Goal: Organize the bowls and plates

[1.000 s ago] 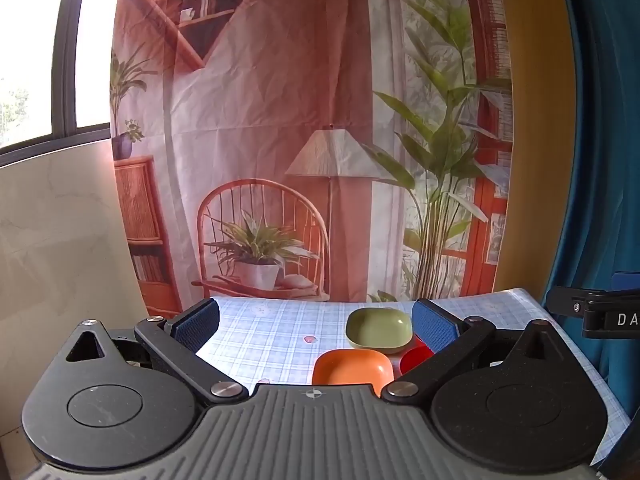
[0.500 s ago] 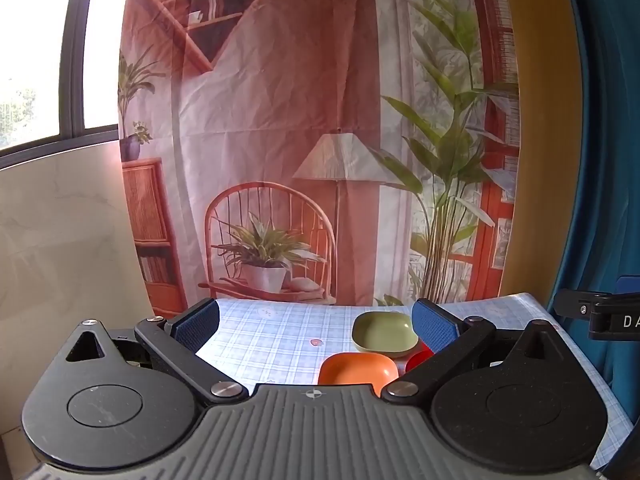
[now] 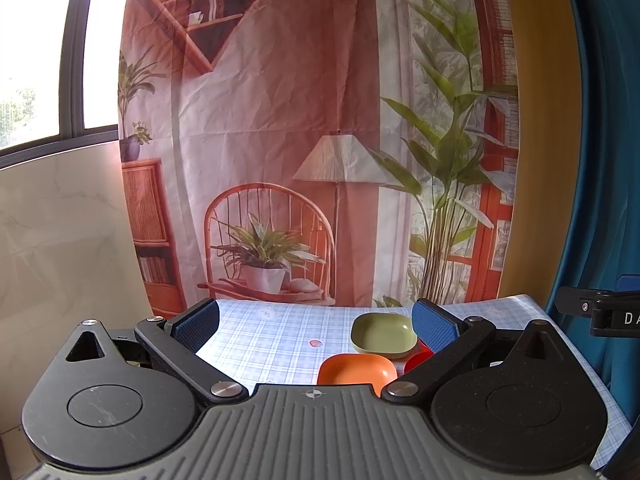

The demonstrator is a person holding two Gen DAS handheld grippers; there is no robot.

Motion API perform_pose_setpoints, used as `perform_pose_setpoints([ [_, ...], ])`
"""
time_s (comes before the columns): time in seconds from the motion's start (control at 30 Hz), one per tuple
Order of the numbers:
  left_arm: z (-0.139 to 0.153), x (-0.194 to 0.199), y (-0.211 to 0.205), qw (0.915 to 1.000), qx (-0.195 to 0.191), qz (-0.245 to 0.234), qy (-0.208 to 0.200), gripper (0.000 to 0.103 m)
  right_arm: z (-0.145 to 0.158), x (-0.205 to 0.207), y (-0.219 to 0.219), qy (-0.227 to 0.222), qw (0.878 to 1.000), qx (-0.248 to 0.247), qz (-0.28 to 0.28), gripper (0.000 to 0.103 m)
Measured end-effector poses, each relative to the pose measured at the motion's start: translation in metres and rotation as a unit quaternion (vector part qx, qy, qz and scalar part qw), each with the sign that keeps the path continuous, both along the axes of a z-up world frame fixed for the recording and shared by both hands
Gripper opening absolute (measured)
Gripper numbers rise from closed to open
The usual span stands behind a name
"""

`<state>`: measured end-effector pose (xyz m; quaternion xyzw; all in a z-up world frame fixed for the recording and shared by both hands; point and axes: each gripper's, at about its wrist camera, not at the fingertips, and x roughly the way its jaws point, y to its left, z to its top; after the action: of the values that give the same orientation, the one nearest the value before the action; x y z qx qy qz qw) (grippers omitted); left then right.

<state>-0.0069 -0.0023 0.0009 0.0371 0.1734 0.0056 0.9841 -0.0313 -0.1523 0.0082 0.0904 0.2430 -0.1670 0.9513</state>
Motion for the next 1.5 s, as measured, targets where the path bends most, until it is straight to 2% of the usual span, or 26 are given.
perform_pose_setpoints([
  [1.5, 0.0000, -0.0021, -0.0012, 1.0000, -0.002, 0.000, 0.004, 0.103, 0.0016, 0.0018, -0.0003, 0.000, 1.000, -0.003, 0.001, 0.103],
])
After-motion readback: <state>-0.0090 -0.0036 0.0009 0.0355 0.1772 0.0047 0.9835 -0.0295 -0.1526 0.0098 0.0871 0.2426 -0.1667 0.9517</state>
